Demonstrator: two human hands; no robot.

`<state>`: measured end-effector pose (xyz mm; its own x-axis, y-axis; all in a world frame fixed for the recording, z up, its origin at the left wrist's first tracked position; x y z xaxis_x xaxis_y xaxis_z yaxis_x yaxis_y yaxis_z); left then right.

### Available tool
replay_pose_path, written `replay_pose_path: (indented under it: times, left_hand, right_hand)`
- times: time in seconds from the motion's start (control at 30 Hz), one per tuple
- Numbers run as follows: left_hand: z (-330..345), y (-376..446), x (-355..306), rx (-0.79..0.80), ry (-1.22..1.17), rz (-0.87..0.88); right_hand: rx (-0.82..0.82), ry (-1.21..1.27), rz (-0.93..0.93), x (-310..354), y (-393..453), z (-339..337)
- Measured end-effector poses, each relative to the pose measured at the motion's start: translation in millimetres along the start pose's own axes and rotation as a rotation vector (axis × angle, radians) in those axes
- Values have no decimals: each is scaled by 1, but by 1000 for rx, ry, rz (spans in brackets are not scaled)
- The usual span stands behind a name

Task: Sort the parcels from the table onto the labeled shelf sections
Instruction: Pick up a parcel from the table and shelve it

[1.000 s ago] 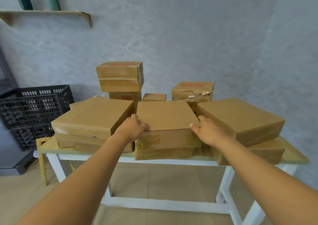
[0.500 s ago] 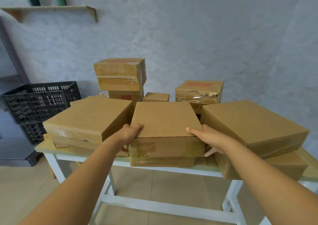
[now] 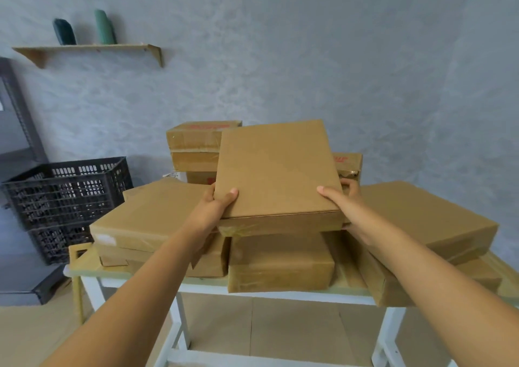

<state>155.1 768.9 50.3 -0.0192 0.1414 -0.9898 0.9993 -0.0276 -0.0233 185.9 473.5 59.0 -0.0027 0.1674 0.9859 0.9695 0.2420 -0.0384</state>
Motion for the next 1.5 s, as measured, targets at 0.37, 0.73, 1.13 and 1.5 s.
replay_pose_path:
  times: [0.37,0.73,1.13,1.5]
  left_hand:
    - [-6,-27,-54,-6,389,76]
    - [64,-53,-136,274,-371,277]
    - [8,-28,-100,181,-401,295]
    - [-29,-36,-86,386,-396,236]
  right_hand:
    - [-116,-109,-233,64,-37,40]
    - [-684,-1141,-651,105,-86,98]
    - [-322,-839,-418,89,-48,48]
    - [43,-39,-149,91,-35,-4]
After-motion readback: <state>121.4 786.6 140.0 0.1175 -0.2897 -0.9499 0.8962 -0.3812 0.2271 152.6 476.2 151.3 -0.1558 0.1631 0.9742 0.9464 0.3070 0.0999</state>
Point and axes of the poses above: each hand's wrist, its own y-axis towards the middle knuckle, its own z-axis out of the palm, x = y × z, the point moved 1 cm from there along y, towards the middle knuckle, and after that the axes turned 14 degrees about x, right-handed, at the moved point
